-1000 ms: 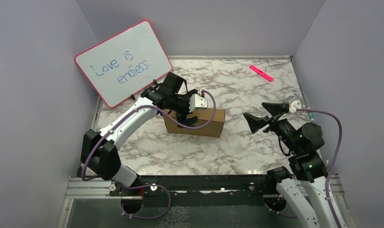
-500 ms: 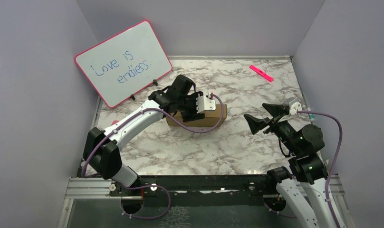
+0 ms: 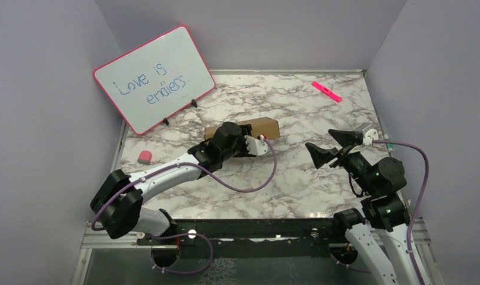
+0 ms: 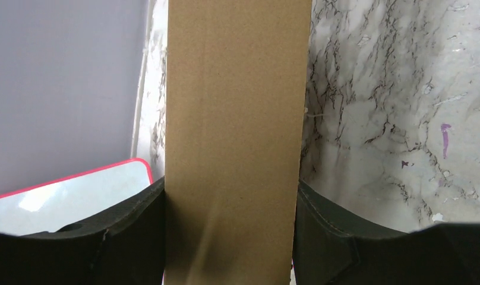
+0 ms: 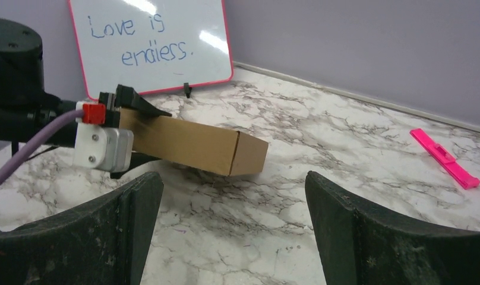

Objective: Fold the paper box

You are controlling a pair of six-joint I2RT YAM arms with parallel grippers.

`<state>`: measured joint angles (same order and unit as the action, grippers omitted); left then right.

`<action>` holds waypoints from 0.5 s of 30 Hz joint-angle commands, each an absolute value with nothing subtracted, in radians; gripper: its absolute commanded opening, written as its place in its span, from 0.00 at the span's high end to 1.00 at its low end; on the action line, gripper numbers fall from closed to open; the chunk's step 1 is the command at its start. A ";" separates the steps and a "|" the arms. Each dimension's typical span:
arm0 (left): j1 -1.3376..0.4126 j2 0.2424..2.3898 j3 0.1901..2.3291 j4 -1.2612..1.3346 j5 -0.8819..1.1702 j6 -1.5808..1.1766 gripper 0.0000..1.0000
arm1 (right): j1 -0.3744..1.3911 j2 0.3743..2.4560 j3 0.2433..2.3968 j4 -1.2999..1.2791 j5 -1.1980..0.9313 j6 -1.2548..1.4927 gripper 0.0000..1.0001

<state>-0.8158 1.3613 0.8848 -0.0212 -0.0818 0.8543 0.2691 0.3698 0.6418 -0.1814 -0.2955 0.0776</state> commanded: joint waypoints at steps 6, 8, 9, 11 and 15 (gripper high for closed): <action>-0.954 1.344 0.725 0.261 -0.205 0.928 0.46 | 0.275 0.352 0.629 -0.164 -0.258 0.070 0.06; -0.969 1.324 0.710 0.239 -0.215 0.937 0.38 | 0.275 0.354 0.632 -0.167 -0.254 0.072 0.06; -0.973 1.314 0.705 0.221 -0.217 0.938 0.35 | 0.275 0.356 0.632 -0.167 -0.254 0.072 0.06; -0.976 1.295 0.704 0.153 -0.201 0.937 0.29 | 0.275 0.354 0.631 -0.167 -0.253 0.072 0.06; -0.994 1.258 0.701 0.072 -0.146 0.903 0.21 | 0.275 0.356 0.631 -0.168 -0.249 0.072 0.06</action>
